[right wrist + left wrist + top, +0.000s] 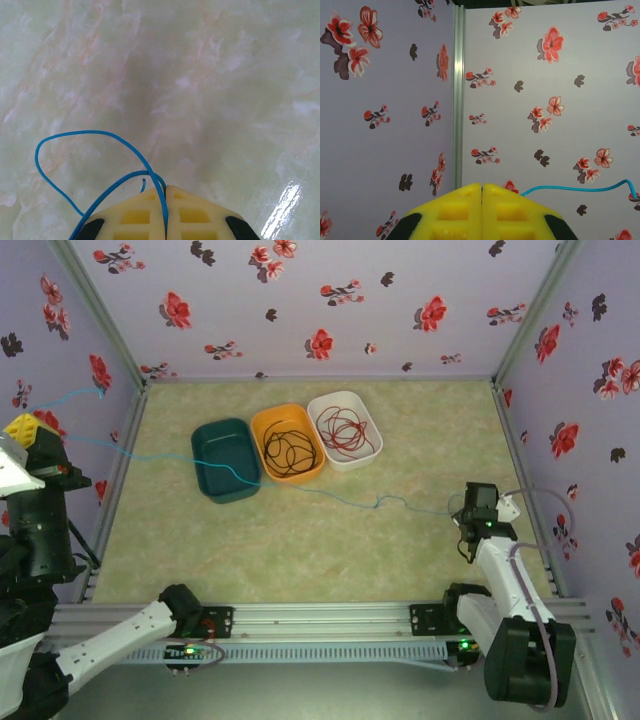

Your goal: Untangle the cables

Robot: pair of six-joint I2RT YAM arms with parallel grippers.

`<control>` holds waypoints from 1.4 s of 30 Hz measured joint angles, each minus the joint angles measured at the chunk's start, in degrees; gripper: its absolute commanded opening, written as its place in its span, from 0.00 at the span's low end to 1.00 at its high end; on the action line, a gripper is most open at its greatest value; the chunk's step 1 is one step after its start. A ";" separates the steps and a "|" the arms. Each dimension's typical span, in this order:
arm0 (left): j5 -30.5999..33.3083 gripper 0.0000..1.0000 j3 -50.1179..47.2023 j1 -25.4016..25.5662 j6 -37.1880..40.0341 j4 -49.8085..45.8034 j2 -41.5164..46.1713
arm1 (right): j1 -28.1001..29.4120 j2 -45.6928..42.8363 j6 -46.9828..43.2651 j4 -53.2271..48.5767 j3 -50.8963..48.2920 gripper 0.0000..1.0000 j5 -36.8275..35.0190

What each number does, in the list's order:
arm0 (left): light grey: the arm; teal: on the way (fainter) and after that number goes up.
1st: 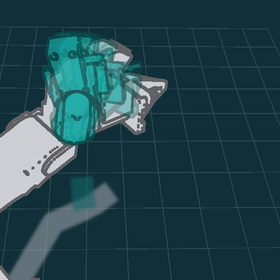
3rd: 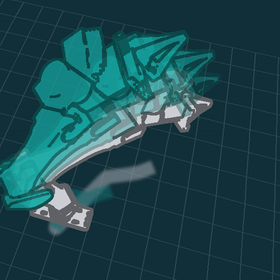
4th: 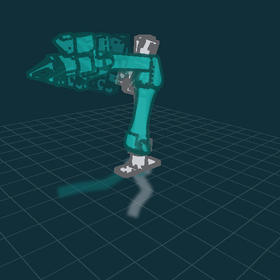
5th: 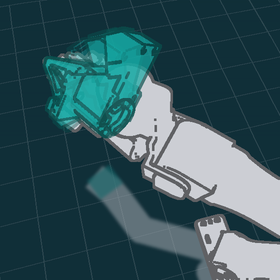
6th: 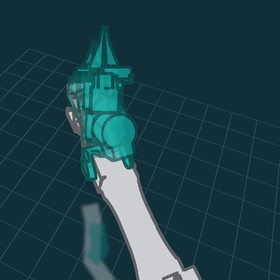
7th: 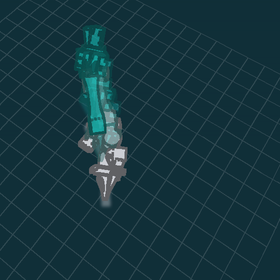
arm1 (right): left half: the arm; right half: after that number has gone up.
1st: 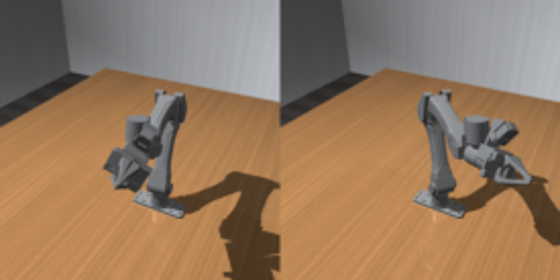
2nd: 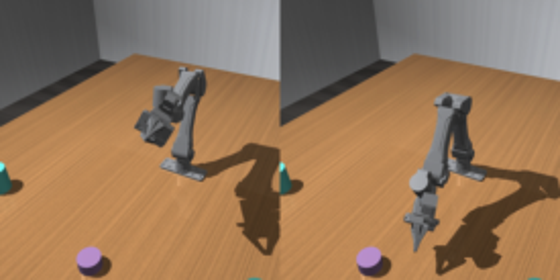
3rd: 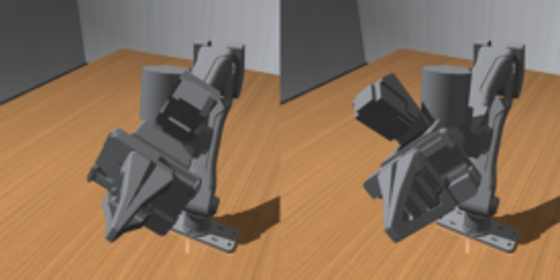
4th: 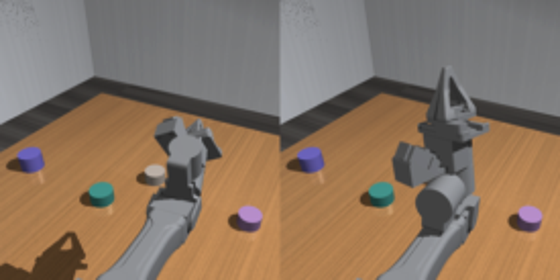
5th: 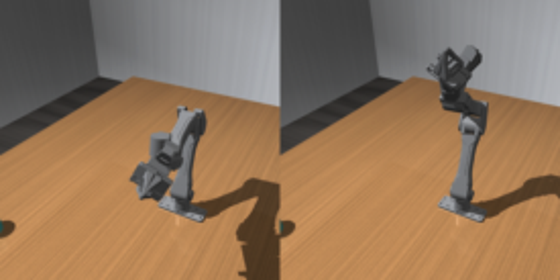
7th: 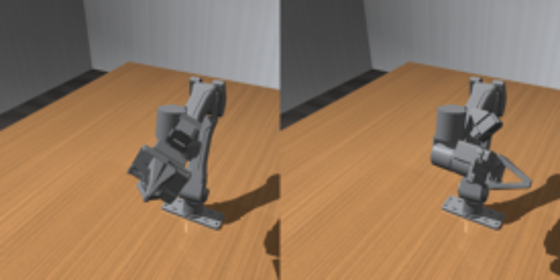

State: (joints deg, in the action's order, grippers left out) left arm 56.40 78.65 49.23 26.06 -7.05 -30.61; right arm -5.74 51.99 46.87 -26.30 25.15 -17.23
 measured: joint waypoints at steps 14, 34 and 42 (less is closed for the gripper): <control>-1.57 0.00 1.46 0.39 -2.89 -3.17 -2.56 | -4.31 0.92 -3.21 3.52 0.00 0.00 7.54; -28.76 0.00 -6.34 0.48 -26.53 -13.60 -10.95 | 0.46 5.29 -15.17 -3.63 9.01 0.44 19.67; -32.39 0.00 -6.34 0.52 -28.55 -13.14 -10.67 | 5.51 4.81 -15.17 -5.66 11.39 0.46 20.96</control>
State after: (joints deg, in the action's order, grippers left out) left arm 24.01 72.31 49.76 -2.48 -20.18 -41.28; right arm -0.23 56.80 31.70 -31.97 36.53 3.73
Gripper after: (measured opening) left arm 0.049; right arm 0.465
